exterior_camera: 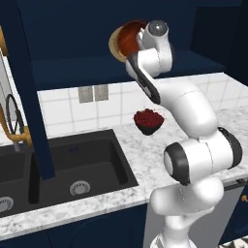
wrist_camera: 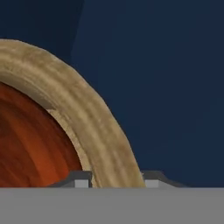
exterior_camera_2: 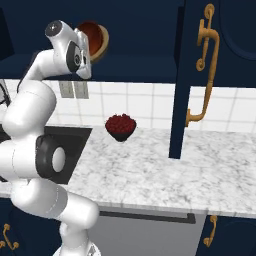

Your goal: Pick up the bowls on the counter and stack them on top of one another in the open cabinet. Place the smaller bowl on top of the larger bowl.

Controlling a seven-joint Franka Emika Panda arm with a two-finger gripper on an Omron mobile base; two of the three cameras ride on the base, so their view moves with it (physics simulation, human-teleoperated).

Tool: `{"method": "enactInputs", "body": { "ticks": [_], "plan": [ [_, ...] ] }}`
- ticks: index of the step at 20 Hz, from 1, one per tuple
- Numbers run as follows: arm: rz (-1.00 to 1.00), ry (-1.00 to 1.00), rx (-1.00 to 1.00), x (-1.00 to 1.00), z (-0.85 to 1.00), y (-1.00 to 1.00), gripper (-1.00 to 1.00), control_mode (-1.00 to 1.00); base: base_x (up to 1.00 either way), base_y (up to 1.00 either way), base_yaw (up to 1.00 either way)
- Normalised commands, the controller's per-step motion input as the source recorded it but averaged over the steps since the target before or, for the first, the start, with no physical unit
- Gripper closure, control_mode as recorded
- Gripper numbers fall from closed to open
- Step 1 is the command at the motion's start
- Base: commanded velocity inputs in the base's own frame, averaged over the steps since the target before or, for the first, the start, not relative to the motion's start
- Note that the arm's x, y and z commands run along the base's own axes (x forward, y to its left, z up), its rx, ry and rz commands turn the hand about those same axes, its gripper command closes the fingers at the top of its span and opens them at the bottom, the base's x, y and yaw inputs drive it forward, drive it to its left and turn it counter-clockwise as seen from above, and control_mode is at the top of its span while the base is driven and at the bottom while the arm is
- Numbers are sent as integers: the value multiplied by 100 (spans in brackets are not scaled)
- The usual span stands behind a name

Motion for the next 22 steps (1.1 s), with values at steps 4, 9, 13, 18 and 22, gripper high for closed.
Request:
{"method": "enactInputs", "body": {
  "ticks": [4, 9, 13, 18, 22],
  "plan": [
    [0, -10, -1, -50, -16, -3, -100, -100, 0, 0, 0],
    [0, -40, 0, -100, -53, -30, -100, -100, 0, 0, 0],
    [0, -41, 1, -100, -79, -70, -100, -100, 0, 0, 0],
    [0, -13, -4, -100, -100, -84, -100, -100, 0, 0, 0],
    [0, 0, -17, -100, -100, -73, -100, -100, 0, 0, 0]
  ]
}}
